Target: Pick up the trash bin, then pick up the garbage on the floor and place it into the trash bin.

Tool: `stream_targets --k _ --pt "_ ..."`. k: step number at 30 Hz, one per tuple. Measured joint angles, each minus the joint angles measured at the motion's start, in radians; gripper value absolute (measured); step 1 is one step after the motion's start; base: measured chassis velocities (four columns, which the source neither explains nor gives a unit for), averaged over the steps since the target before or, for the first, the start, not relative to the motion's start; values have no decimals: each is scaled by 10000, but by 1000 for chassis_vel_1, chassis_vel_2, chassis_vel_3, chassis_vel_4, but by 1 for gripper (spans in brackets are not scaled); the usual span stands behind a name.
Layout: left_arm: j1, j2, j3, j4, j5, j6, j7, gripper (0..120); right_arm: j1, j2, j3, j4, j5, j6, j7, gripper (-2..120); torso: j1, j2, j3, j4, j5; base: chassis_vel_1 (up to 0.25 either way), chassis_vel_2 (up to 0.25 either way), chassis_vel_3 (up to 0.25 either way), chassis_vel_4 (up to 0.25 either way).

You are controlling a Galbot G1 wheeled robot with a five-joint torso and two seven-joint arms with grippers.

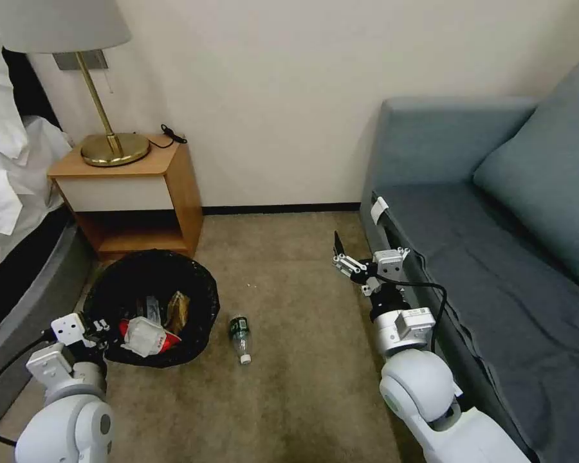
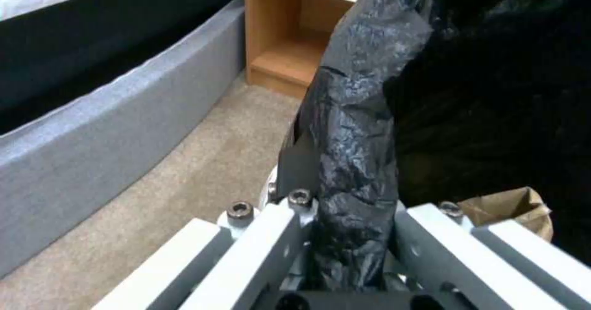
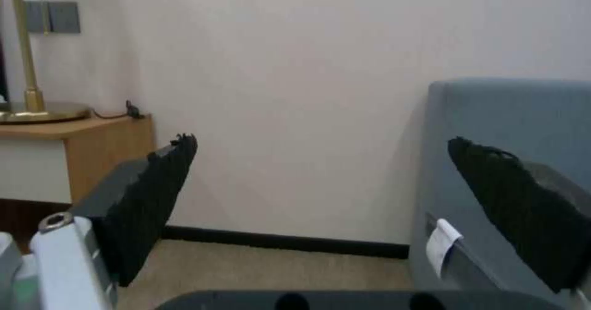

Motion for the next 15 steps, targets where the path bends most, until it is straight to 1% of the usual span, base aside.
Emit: stream_targets --k 9,15 --pt "7 -51 40 13 23 -12 -1 2 22 38 -115 -86 -19 22 0 100 0 0 0 0 0 -88 79 81 -86" --pt "28 -60 35 -30 29 -18 -1 2 52 59 -169 -164 -39 89 1 100 0 0 0 -1 0 -103 78 109 -90"
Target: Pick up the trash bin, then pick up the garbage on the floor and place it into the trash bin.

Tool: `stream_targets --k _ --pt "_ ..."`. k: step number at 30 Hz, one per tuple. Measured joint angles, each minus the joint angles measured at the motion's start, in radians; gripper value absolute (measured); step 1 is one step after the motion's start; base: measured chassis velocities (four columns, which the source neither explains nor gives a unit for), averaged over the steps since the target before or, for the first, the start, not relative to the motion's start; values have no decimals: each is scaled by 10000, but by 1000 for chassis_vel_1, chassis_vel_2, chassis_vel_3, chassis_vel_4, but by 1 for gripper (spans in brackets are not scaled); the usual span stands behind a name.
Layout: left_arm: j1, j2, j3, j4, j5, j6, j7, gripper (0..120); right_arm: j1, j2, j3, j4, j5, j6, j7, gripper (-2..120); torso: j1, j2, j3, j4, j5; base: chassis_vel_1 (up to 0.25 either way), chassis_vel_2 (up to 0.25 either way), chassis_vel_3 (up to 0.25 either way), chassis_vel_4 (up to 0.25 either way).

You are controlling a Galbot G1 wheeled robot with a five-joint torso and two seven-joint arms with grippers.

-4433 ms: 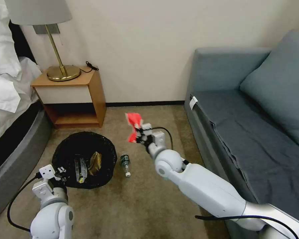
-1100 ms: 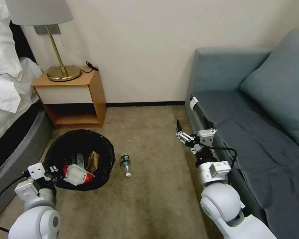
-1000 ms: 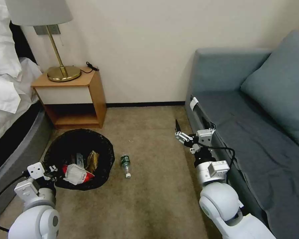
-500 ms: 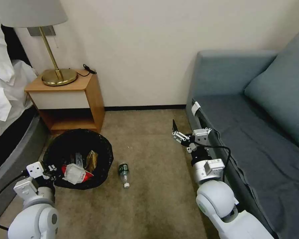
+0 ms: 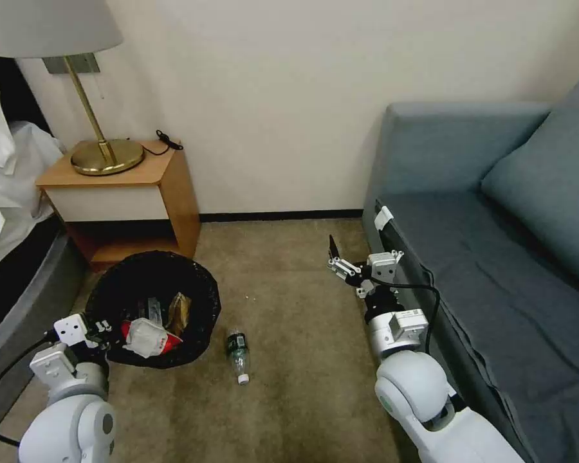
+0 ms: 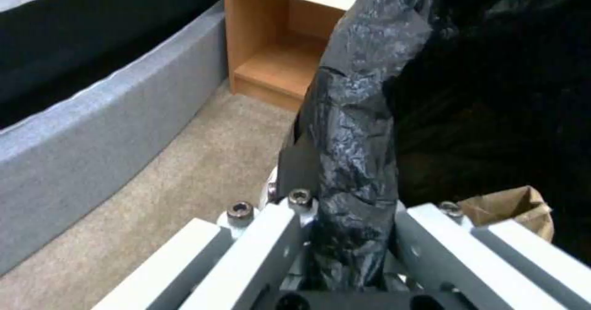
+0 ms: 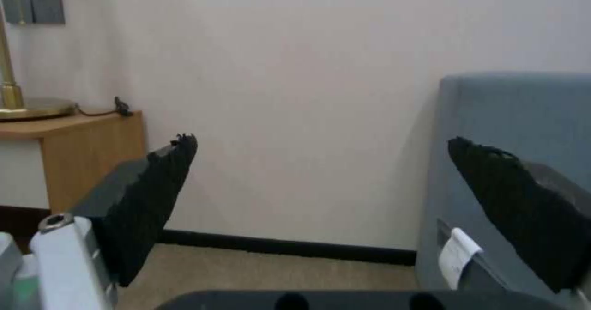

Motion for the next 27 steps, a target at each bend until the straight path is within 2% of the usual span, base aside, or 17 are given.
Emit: stream_targets --k 4,6,9,10,12,13,14,19,20,23,24,27 --pt "10 10 -13 -18 1 -2 0 2 218 -29 -159 -129 196 32 52 100 0 -1 0 0 0 -70 72 94 -78" --pt "-6 27 -24 -17 1 -3 0 2 633 -133 -383 -281 660 -227 171 100 0 0 1 0 0 -21 28 17 -15" --pt "-64 41 -78 3 -6 2 -6 2 1901 -388 -1381 -734 2078 -1068 585 100 0 0 -1 0 0 0 0 0 0" --pt "-64 41 -78 3 -6 2 -6 2 1901 -388 -1381 -734 2078 -1068 585 100 0 0 -1 0 0 0 0 0 0" --pt "-156 40 -99 76 -9 39 -13 2 3004 -405 -2364 -1223 3327 -1975 999 100 0 0 0 7 1 0 0 0 0" --pt "-239 61 -71 146 -11 75 -17 2 3415 -372 -2689 -1426 3810 -2335 1160 100 0 0 0 3 -1 0 0 0 0" --pt "-239 61 -71 146 -11 75 -17 2 3415 -372 -2689 -1426 3810 -2335 1160 100 0 0 0 3 -1 0 0 0 0" --pt "-332 110 -60 299 -71 100 -3 2 5465 231 -4653 -2928 6465 -3735 1999 100 0 -1 0 4 -1 0 0 0 0" --pt "-332 110 -60 299 -71 100 -3 2 5465 231 -4653 -2928 6465 -3735 1999 100 0 -1 0 4 -1 0 0 0 0" --pt "-330 106 -127 335 -85 37 -12 2 6135 783 -5836 -4330 7225 -4159 2063 100 1 -1 0 3 -3 0 0 0 0" --pt "-330 106 -127 335 -85 37 -12 2 6135 783 -5836 -4330 7225 -4159 2063 100 1 -1 0 3 -3 0 0 0 0" --pt "-308 47 -177 343 -86 -9 -12 2 6422 1349 -6781 -5626 7435 -4235 2012 100 0 -1 1 1 -3 0 0 0 0"
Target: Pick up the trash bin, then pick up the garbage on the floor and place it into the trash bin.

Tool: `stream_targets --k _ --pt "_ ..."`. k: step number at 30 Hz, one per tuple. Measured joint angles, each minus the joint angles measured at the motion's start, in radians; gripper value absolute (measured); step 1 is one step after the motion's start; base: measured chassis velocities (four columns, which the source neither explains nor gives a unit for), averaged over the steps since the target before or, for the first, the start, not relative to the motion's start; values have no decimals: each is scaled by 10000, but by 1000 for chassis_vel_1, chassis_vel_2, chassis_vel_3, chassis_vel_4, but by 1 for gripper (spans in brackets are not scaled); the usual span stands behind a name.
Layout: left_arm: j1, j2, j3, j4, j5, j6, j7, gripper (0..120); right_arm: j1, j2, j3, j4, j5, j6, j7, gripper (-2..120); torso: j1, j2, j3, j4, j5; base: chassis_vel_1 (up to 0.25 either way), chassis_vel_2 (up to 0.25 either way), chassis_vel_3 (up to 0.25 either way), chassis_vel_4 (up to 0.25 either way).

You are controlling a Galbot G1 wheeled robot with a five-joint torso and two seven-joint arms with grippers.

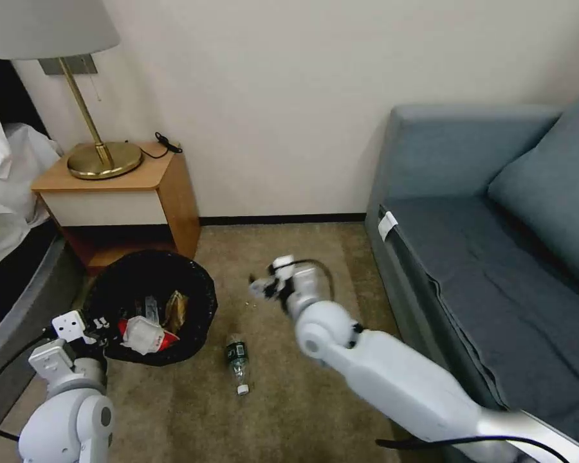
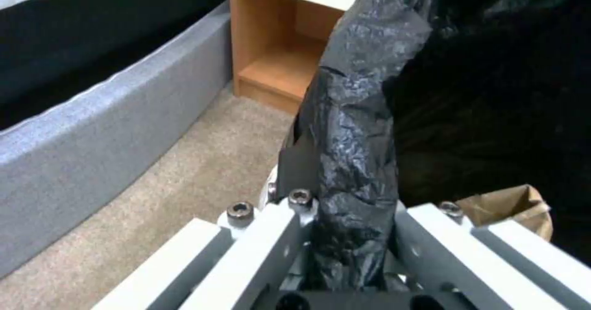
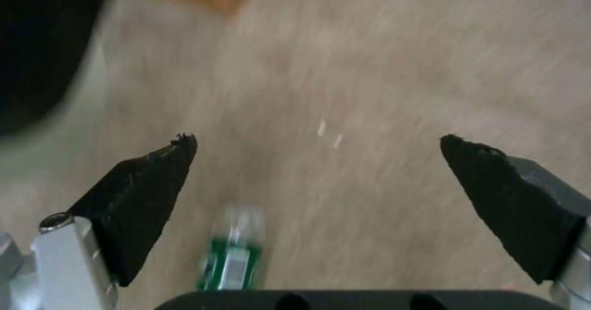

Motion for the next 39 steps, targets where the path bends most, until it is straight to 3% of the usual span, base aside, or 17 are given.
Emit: stream_targets --k 7,15,39 --pt "102 -134 -45 12 83 -116 1 2 265 1038 -1459 -2250 -77 313 -435 100 0 0 -1 1 0 0 0 0 0" --pt "159 -315 -4 6 289 -262 4 2 99 1734 -2123 -3784 -520 644 -841 100 0 0 -1 0 2 0 0 0 0" --pt "287 -343 27 -108 384 -346 8 2 -502 2931 -2294 -6133 -2140 1546 -1721 100 0 0 -1 1 3 0 0 0 0"
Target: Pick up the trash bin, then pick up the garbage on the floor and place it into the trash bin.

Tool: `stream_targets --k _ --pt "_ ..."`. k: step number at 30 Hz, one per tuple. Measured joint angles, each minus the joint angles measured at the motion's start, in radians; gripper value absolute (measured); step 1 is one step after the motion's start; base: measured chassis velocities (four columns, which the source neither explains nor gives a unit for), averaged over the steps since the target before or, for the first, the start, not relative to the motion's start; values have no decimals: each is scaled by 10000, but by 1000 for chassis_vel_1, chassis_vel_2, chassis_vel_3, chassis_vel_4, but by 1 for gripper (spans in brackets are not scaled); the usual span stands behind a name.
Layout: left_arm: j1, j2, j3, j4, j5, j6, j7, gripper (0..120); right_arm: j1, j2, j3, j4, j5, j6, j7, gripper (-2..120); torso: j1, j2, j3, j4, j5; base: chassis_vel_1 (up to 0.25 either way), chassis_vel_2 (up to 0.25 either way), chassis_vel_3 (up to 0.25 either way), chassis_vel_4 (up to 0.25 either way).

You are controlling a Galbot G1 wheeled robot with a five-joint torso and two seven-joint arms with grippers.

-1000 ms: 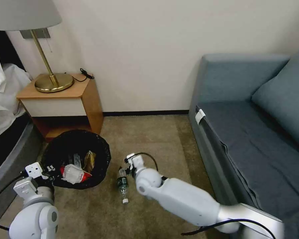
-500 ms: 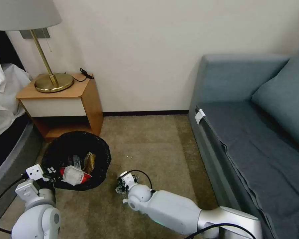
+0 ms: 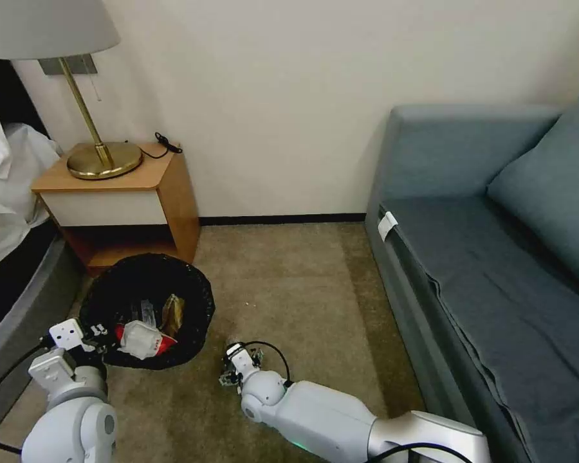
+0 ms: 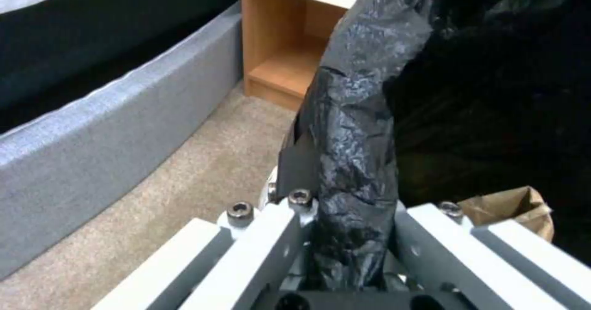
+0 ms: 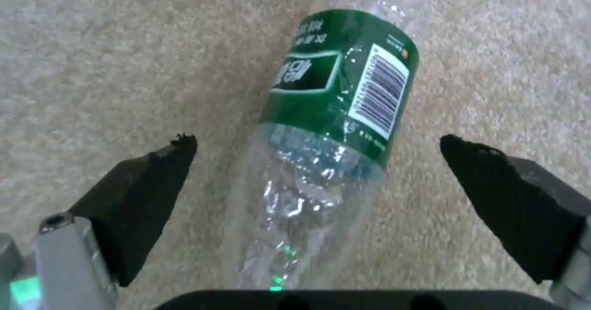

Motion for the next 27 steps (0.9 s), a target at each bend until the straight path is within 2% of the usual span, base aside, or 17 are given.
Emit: stream_targets --k 8,12,15,16,20,22,27 --pt "17 25 -4 3 23 -1 1 2 -70 193 211 -589 -466 227 -292 100 0 0 0 -1 0 0 0 0 0" --pt "16 15 -2 8 38 -2 3 2 -98 219 278 -714 -563 283 -415 93 0 0 0 -1 0 0 0 0 0" --pt "11 -3 9 8 78 -6 8 2 -171 211 334 -805 -689 362 -533 78 0 0 0 -1 0 0 0 0 0" --pt "11 -3 9 8 78 -6 8 2 -171 211 334 -805 -689 362 -533 78 0 0 0 -1 0 0 0 0 0" --pt "11 -10 7 5 105 -26 12 2 -258 119 387 -816 -828 442 -632 61 0 0 0 -1 -1 0 0 0 0" --pt "21 -37 11 -16 122 -39 15 2 -297 -50 428 -733 -919 528 -677 42 0 0 0 0 1 0 0 0 0" --pt "31 -38 13 -29 124 -40 18 2 -302 -505 494 -131 -832 534 -589 31 0 0 0 -1 1 0 0 0 0"
